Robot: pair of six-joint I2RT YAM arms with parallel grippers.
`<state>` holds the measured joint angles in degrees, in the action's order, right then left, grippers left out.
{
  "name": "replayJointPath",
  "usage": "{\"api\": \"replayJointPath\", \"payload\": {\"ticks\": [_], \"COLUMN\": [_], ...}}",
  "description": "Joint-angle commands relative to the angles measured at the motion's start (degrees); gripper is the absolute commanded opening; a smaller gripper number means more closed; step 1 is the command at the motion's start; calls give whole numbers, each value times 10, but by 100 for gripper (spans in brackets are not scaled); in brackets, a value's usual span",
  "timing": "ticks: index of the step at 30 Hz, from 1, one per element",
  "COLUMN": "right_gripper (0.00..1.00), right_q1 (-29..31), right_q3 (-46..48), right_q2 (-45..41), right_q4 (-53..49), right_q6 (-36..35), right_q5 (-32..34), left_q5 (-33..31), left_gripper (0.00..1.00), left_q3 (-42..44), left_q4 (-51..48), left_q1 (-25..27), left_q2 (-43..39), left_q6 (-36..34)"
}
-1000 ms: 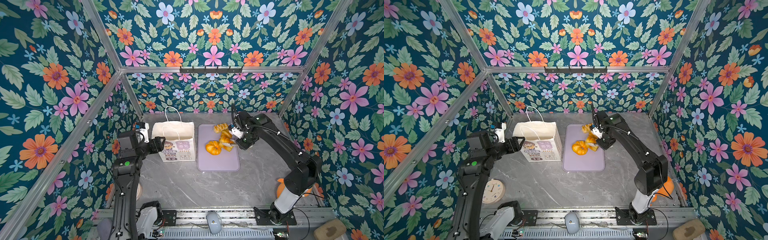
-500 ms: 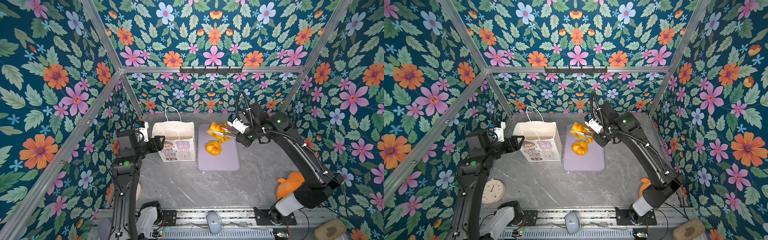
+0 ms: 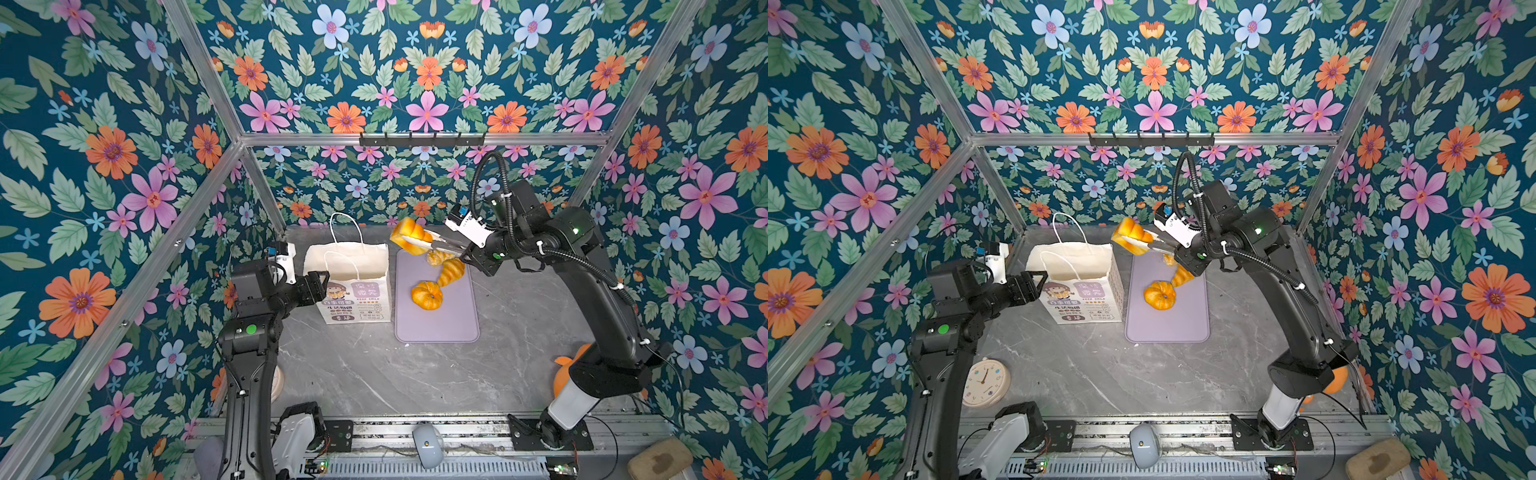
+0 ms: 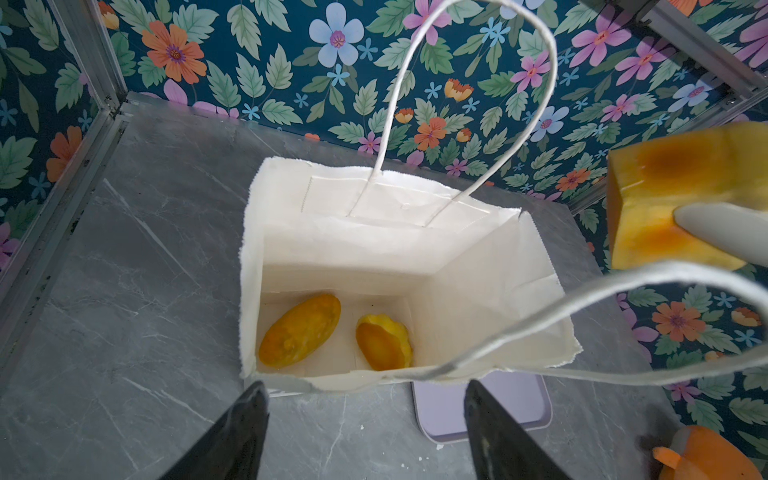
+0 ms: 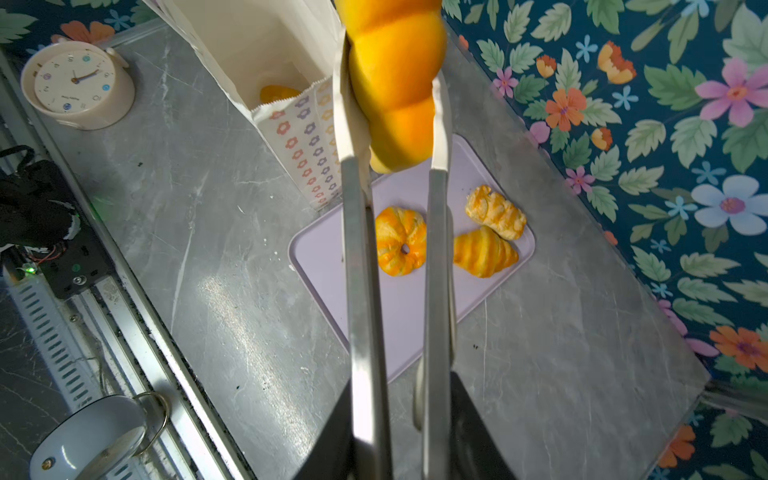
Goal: Place the fake bread into the paper bag
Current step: 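Lift the yellow loaf with the tongs and carry it over the paper bag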
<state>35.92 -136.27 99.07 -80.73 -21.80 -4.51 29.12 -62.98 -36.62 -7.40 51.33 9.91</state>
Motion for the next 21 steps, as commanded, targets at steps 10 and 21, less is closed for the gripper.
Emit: {"api": "replayJointPath", "payload": {"ticks": [10,21], "right_gripper": [22,22], "right_q1": [21,57], "right_q3": [-99,-145], "right_q2": [62,100], "right_q4": [-19,-2], "right_q6": [-34,-45], "right_q5": [-26,-57], "left_q5": [-1,1], "left_gripper": [75,75], "left_q3": [-10,-10], "left_q4": [-10,-10], "left_q1": [1,0], "left_q2": [-2,-5], "left_q6": [-6,-2]}}
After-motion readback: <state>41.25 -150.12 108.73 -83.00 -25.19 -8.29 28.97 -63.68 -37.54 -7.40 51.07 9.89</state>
